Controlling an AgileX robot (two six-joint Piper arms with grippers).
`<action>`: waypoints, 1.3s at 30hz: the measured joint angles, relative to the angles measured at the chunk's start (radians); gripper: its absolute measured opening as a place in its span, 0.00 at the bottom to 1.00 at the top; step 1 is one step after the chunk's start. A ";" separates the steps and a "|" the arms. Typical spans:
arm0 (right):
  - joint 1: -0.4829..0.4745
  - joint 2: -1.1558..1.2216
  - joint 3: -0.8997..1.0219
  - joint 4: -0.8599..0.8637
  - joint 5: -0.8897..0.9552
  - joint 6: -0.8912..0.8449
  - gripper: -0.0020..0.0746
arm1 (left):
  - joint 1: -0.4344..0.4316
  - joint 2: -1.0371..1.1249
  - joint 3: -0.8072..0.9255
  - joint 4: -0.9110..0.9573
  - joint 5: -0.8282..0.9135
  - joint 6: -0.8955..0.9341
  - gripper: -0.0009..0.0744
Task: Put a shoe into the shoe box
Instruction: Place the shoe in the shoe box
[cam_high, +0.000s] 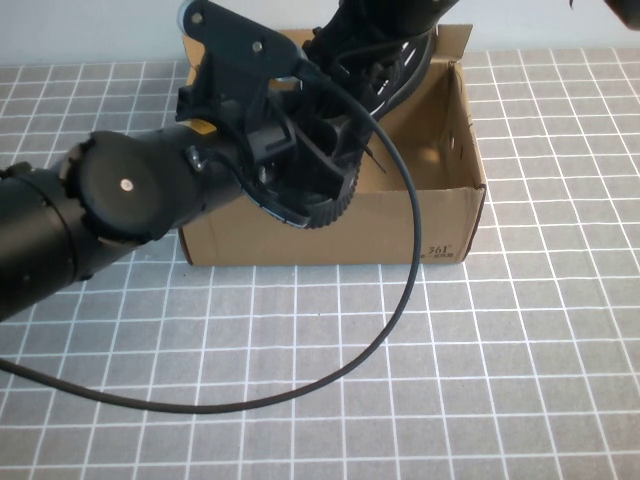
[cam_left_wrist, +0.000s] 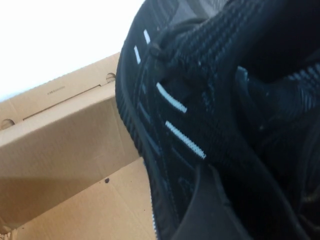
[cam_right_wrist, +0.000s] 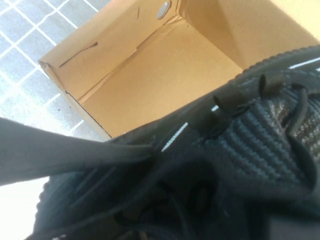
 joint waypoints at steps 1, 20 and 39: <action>0.000 0.002 0.000 0.000 0.000 0.000 0.03 | 0.000 0.002 0.000 0.000 0.000 0.002 0.55; 0.000 0.002 0.000 0.000 0.010 0.000 0.03 | 0.002 0.010 0.000 0.008 0.009 0.060 0.07; -0.003 0.002 -0.006 0.042 -0.010 0.000 0.36 | 0.004 0.023 0.002 0.021 0.061 0.137 0.05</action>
